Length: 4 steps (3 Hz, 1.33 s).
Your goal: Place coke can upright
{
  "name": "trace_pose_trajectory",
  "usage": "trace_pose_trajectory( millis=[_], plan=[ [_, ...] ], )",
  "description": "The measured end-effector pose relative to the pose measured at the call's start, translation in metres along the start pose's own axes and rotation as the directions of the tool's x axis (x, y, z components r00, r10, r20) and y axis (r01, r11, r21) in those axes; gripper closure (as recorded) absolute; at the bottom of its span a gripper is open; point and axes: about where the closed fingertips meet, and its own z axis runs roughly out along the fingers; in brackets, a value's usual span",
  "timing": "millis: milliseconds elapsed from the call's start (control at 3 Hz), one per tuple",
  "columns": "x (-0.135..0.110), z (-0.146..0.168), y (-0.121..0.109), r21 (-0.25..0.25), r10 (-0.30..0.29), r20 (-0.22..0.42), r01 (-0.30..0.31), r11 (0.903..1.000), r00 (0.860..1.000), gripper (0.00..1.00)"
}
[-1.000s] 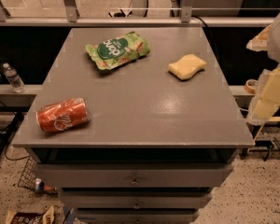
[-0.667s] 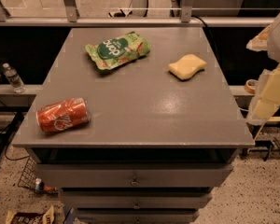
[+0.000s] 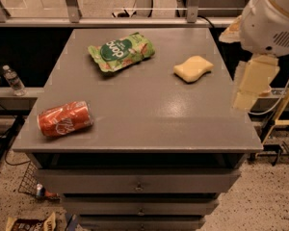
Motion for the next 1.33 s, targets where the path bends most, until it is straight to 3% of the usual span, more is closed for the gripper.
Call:
trace_pose_trajectory(
  millis=[333, 667, 1000, 1333],
  plan=[
    [-0.041, 0.010, -0.008, -0.023, -0.125, 0.031, 0.126, 0.9917, 0.992, 0.00],
    [-0.042, 0.010, -0.008, -0.023, -0.126, 0.031, 0.127, 0.9917, 0.992, 0.00],
    [-0.068, 0.022, -0.015, -0.039, -0.203, 0.018, 0.203, 0.9784, 0.979, 0.00],
    [-0.124, 0.031, -0.014, -0.044, -0.365, 0.053, 0.367, 0.9292, 0.930, 0.00]
  ],
)
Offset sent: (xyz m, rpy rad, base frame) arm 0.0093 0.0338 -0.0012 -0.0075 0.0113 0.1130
